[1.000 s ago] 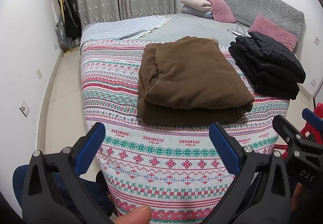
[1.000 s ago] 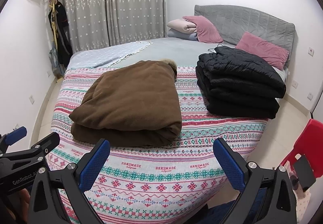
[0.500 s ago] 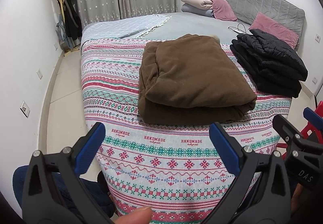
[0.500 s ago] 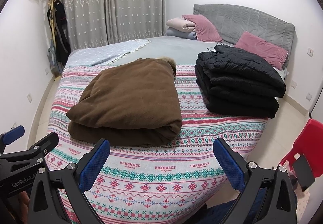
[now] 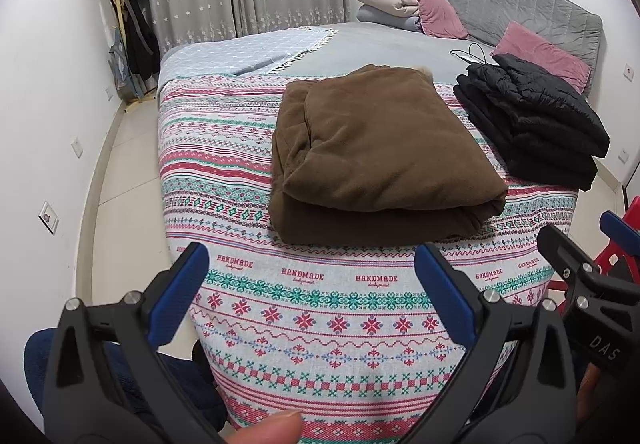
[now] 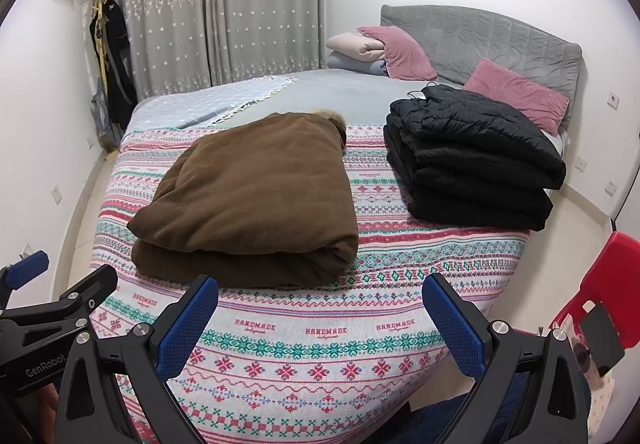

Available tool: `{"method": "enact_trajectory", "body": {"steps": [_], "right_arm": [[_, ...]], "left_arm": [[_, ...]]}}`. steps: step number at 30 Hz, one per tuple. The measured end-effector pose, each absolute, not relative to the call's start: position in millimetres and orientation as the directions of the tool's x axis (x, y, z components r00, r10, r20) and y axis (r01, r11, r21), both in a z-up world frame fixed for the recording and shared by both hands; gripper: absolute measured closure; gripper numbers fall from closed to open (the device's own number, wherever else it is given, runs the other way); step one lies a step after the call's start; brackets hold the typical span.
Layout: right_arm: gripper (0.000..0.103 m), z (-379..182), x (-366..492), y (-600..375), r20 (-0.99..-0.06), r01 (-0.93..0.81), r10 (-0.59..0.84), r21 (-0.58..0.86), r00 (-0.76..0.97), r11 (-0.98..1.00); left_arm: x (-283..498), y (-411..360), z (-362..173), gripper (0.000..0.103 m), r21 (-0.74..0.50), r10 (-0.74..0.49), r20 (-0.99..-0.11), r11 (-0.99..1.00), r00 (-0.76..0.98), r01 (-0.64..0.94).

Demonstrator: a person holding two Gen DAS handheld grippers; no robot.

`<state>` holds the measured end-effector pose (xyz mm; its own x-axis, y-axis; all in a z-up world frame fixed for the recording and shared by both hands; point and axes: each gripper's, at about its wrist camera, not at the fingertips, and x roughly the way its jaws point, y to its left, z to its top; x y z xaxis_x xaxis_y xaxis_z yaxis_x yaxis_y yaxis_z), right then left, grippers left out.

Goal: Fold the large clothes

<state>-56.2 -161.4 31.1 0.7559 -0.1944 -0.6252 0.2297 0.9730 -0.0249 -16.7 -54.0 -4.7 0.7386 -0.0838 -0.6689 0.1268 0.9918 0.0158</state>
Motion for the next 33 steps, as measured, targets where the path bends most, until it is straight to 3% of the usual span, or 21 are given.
{"method": "enact_trajectory", "body": {"steps": [33], "right_arm": [[0.0, 30.1, -55.9, -158.6, -0.625, 0.232, -0.198, -0.027, 0.755, 0.972]], "left_arm": [[-20.8, -55.7, -3.0, 0.001, 0.024, -0.096, -0.659, 0.989, 0.746, 0.149]]}}
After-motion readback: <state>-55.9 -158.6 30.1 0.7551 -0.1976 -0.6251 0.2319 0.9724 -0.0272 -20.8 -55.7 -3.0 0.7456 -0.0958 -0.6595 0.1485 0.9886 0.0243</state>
